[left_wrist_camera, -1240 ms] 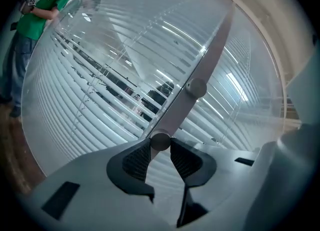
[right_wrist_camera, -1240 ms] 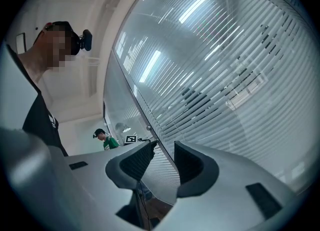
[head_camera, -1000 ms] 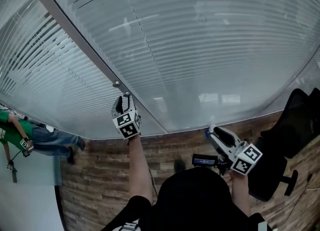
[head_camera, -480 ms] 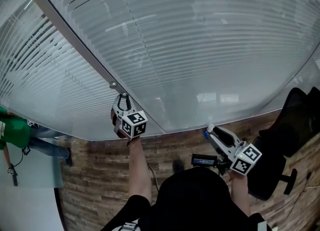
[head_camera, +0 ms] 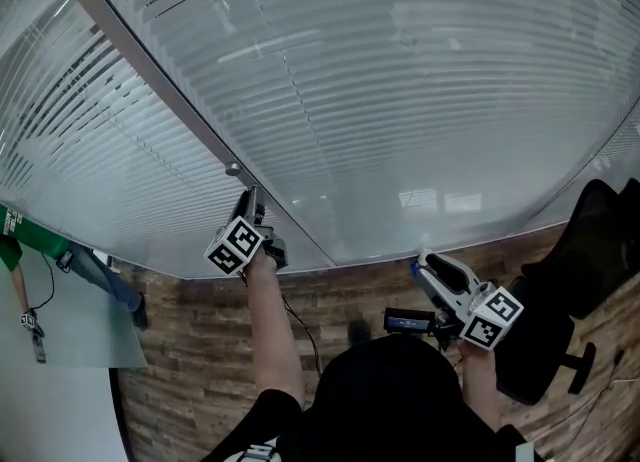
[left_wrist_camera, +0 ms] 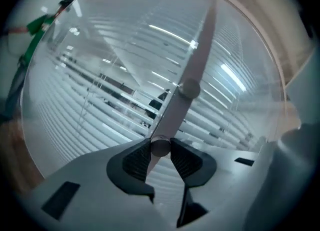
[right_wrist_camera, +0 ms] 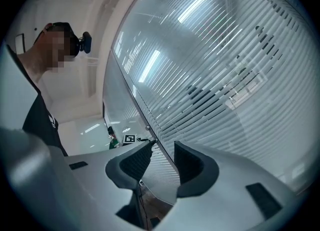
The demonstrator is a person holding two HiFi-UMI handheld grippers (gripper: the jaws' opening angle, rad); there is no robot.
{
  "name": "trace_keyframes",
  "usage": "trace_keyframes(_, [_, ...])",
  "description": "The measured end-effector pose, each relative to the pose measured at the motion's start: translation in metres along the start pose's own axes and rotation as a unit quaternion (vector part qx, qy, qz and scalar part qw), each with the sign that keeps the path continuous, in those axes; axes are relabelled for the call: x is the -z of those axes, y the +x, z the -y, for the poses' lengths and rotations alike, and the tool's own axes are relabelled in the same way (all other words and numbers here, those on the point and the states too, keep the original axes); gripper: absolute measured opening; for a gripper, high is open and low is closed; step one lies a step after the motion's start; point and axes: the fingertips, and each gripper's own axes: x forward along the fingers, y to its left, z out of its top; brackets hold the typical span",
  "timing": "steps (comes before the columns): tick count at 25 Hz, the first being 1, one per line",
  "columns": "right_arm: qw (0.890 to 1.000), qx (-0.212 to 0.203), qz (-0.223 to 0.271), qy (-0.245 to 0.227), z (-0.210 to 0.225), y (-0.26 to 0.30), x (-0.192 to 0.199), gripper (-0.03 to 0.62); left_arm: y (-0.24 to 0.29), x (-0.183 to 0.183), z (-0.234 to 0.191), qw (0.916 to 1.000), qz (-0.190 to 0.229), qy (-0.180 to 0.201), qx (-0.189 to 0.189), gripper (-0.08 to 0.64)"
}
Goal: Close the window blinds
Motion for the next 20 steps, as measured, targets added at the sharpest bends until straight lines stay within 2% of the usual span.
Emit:
trace_keyframes(1, [1.000, -0.001, -0.001, 0.000, 0.000, 0.000, 0.001, 0.150, 0.001, 0.001, -0.001, 0.9977, 0.006, -0.063, 0.025, 0.136])
trace_keyframes(2, [1.000, -0.001, -0.002, 0.000, 0.000, 0.001, 0.001, 0.151, 0.001, 0.001, -0.003, 0.9908, 0.012, -0.126, 0.049, 0.137])
trace_keyframes(3, [1.000, -0.002, -0.003, 0.000, 0.000, 0.001, 0.002, 0.150, 0.001, 0.002, -0.004, 0.9809, 0.018, -0.181, 0.070, 0.137])
trace_keyframes(5, [1.000, -0.005, -0.006, 0.000, -0.001, 0.001, 0.003, 0.150, 0.001, 0.004, -0.006, 0.9588, 0.030, -0.264, 0.100, 0.137])
trace_keyframes(6, [1.000, -0.006, -0.007, 0.000, -0.002, 0.002, 0.003, 0.150, 0.002, 0.005, -0.007, 0.9487, 0.036, -0.293, 0.114, 0.137])
trace_keyframes(7, [1.000, -0.006, -0.007, 0.000, -0.002, 0.002, 0.003, 0.150, 0.002, 0.006, -0.007, 0.9420, 0.043, -0.308, 0.127, 0.137])
trace_keyframes(8, [1.000, -0.006, -0.007, -0.001, -0.002, 0.002, 0.003, 0.150, 0.003, 0.006, -0.005, 0.9426, 0.049, -0.300, 0.137, 0.137])
trace_keyframes(9, [1.000, -0.005, -0.007, -0.001, -0.003, 0.003, 0.002, 0.150, 0.002, 0.005, -0.003, 0.9532, 0.054, -0.264, 0.137, 0.137])
trace_keyframes(10, [1.000, -0.004, -0.006, -0.001, -0.004, 0.003, 0.001, 0.150, 0.000, 0.003, -0.001, 0.9716, 0.056, -0.194, 0.124, 0.138])
trace_keyframes(11, [1.000, -0.003, -0.006, -0.001, -0.004, 0.003, 0.001, 0.151, -0.003, 0.002, 0.000, 0.9894, 0.055, -0.094, 0.096, 0.139])
trace_keyframes(12, [1.000, -0.001, -0.006, 0.000, -0.003, 0.002, 0.000, 0.150, -0.006, 0.002, 0.001, 0.9967, 0.050, 0.024, 0.058, 0.144])
trace_keyframes(13, [1.000, 0.001, -0.006, 0.000, -0.002, 0.001, 0.001, 0.150, -0.007, 0.003, 0.003, 0.9883, 0.041, 0.146, 0.018, 0.148])
trace_keyframes(14, [1.000, 0.003, -0.006, 0.000, 0.000, 0.000, 0.001, 0.150, -0.006, 0.006, 0.006, 0.9656, 0.028, 0.258, -0.018, 0.150])
trace_keyframes(15, [1.000, 0.005, -0.006, 0.000, 0.001, 0.000, 0.002, 0.150, -0.004, 0.009, 0.007, 0.9346, 0.014, 0.352, -0.048, 0.150])
trace_keyframes(16, [1.000, 0.005, -0.006, -0.001, 0.001, 0.000, 0.002, 0.150, -0.002, 0.010, 0.008, 0.9039, 0.002, 0.422, -0.070, 0.150])
trace_keyframes(17, [1.000, 0.005, -0.006, -0.001, 0.000, 0.001, 0.001, 0.150, 0.000, 0.010, 0.009, 0.8805, -0.006, 0.466, -0.087, 0.150])
trace_keyframes(18, [1.000, 0.004, -0.006, -0.001, -0.001, 0.002, 0.001, 0.150, 0.001, 0.009, 0.009, 0.8659, -0.009, 0.490, -0.100, 0.149])
trace_keyframes(20, [1.000, 0.002, -0.007, -0.002, -0.003, 0.003, 0.000, 0.150, 0.001, 0.008, 0.008, 0.8501, -0.012, 0.514, -0.116, 0.147])
